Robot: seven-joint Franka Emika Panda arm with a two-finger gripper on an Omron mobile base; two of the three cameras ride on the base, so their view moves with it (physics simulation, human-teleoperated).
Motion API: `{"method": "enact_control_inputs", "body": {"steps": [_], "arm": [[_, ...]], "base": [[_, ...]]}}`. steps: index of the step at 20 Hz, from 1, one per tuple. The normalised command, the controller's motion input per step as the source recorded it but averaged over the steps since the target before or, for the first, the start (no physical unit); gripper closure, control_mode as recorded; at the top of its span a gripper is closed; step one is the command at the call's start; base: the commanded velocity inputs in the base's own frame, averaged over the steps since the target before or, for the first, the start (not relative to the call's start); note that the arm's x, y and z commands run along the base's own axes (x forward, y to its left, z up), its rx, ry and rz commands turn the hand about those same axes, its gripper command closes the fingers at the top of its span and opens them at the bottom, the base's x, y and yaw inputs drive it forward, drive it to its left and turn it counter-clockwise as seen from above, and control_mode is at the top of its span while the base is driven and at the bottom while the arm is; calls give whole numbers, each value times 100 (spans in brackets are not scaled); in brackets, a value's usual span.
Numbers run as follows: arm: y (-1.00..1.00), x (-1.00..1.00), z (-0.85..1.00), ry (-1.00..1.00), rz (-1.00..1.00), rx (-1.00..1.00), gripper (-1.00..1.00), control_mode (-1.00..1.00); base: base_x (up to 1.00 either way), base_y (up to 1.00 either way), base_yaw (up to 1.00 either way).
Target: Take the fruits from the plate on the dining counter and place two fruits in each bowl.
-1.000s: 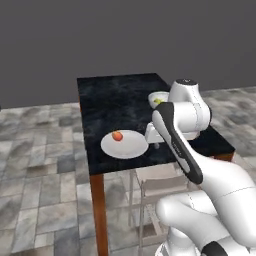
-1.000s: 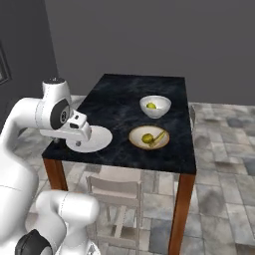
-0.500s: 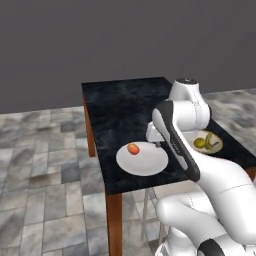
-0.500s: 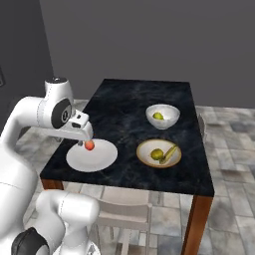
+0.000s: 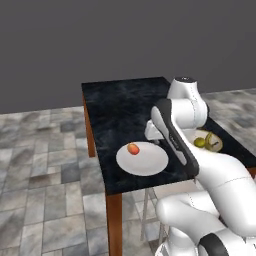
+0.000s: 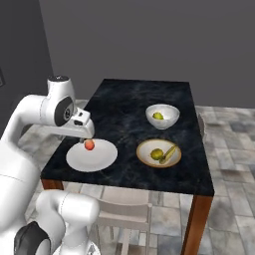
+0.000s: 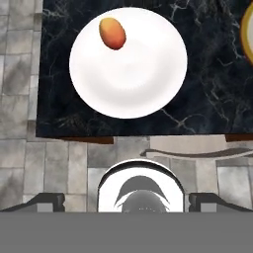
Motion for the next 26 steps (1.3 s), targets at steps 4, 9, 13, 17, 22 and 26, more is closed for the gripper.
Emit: {"method": "enact_control_inputs", "body": {"steps": [4, 9, 13, 17, 22, 26], "arm": [[27, 100, -9, 0, 6, 0, -100, -100], [29, 97, -25, -2, 10, 0, -100, -100], [20, 77, -32, -3, 14, 0, -100, -100], [2, 78, -61, -4, 16, -6, -100, -100], [0, 52, -53, 1, 12, -6, -100, -100], [0, 28, -46, 13, 7, -3, -100, -100]], "base": [[0, 0, 0], [0, 0, 0], [0, 0, 0], [0, 0, 0], [0, 0, 0], [0, 0, 0]]}}
